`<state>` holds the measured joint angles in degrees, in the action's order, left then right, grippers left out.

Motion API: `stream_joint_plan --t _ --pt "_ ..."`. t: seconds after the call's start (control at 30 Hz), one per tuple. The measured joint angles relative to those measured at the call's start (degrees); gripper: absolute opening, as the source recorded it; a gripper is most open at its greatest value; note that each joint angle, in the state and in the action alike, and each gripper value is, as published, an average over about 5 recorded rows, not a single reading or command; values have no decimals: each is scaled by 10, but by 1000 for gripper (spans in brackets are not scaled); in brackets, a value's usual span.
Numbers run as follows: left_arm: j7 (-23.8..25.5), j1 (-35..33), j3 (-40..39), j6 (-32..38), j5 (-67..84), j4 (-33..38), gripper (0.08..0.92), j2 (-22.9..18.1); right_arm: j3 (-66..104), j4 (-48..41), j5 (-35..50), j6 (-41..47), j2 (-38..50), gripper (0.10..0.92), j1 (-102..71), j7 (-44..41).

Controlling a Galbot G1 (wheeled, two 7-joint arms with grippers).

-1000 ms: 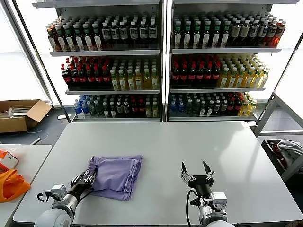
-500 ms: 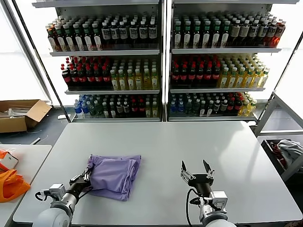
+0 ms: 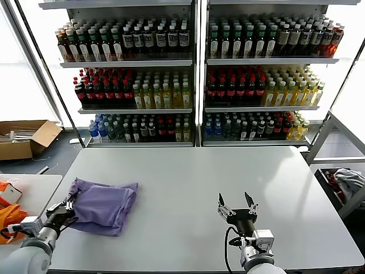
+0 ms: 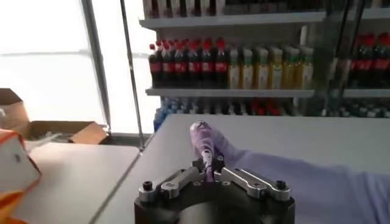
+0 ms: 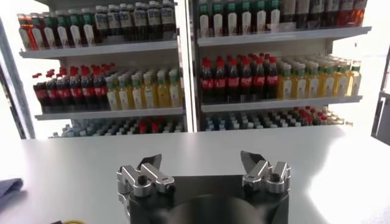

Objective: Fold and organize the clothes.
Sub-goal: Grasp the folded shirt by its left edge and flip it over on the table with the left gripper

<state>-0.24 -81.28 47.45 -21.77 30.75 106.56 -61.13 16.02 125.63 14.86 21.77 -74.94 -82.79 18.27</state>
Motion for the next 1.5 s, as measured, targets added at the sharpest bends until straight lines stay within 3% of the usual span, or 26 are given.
stream_joint_plan --t 0.23,0.43,0.67,0.97,1.37,1.5 --pt "6 -6 75 1 5 -2 119 57 -4 -3 0 0 -2 823 4 0" --pt "2 -12 77 -7 -9 31 119 64 0 -3 -3 1 -5 823 -1 1" --pt "-19 -4 -6 -26 -23 97 119 26 12 -2 -10 5 -13 823 -11 4" --pt "-51 6 -178 -58 -73 193 119 -49 19 11 -28 6 -32 823 -31 7" --pt "-56 36 -323 -64 -161 155 124 -110 8 19 -53 10 -48 823 -41 10" --pt "-49 42 -348 -59 -157 143 201 -124 4 17 -58 13 -51 823 -40 12"
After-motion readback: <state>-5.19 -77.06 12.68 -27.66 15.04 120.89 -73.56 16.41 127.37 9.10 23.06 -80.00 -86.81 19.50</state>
